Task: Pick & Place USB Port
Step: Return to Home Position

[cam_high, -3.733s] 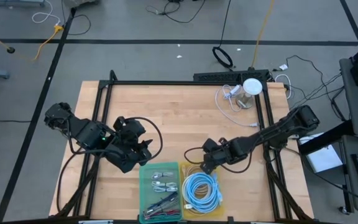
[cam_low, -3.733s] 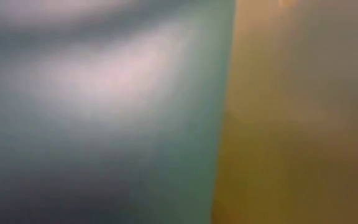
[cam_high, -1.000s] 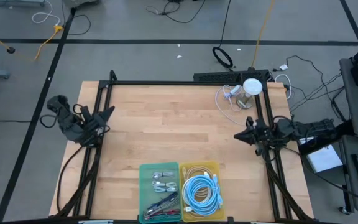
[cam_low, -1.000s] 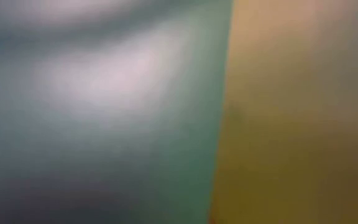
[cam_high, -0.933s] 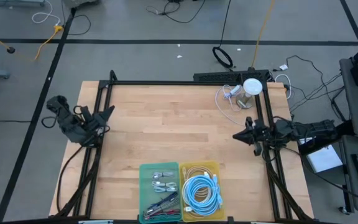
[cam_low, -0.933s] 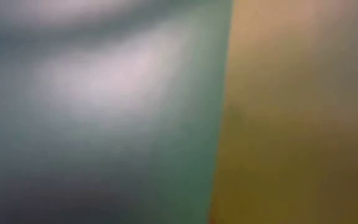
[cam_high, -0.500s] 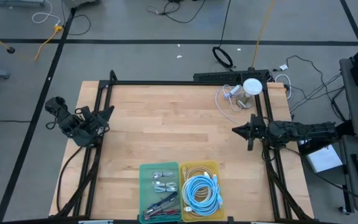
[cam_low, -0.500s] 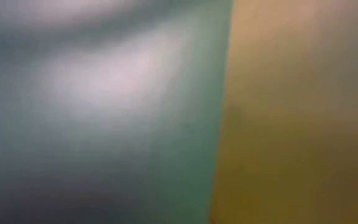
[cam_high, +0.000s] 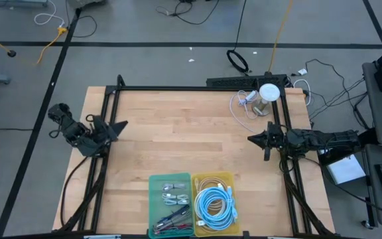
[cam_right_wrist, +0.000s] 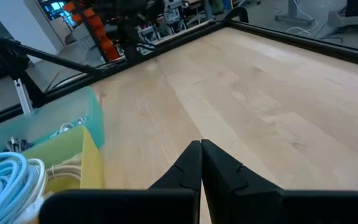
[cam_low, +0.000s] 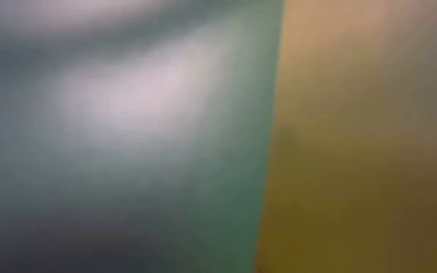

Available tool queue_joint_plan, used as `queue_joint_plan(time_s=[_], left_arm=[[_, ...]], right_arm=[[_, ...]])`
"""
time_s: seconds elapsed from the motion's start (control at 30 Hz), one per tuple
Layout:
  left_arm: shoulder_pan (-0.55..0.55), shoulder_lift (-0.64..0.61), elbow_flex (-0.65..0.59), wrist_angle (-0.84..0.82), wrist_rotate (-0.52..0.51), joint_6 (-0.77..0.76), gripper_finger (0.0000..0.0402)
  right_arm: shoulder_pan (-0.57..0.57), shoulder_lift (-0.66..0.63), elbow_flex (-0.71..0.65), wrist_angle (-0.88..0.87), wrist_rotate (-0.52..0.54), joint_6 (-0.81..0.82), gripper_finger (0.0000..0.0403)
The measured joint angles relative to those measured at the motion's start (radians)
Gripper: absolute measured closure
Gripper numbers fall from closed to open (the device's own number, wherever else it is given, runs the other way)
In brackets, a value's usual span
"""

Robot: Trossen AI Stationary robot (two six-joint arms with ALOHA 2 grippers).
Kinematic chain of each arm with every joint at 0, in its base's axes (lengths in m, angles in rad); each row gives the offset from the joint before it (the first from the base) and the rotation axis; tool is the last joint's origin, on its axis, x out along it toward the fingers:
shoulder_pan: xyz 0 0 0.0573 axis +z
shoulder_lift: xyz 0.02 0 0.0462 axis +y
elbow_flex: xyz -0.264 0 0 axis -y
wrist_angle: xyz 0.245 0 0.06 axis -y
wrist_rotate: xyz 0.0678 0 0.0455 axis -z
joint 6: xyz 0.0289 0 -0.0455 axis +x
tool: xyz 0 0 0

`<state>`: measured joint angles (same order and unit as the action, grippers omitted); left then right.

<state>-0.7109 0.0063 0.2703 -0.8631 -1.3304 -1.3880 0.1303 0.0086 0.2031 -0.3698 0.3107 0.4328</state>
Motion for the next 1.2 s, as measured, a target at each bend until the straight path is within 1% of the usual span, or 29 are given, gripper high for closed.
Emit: queue_joint_plan(time_s=[0.23,0.4,0.57,1.2], left_arm=[[0.0,0.0,0.0,0.0,0.182,-0.002,0.0373],[0.0,0.0,0.0,0.0,0.265,-0.003,0.0373],[0.0,0.0,0.0,0.0,0.292,-0.004,0.0373],[0.0,0.0,0.0,0.0,0.293,-0.004,0.0373]], right_arm=[[0.0,0.0,0.0,0.0,0.0,0.0,0.0403],[0.0,0.0,0.0,0.0,0.0,0.0,0.0403],[0.0,0.0,0.0,0.0,-0.001,0.0,0.0403],[0.0,0.0,0.0,0.0,-0.001,0.0,0.0403]])
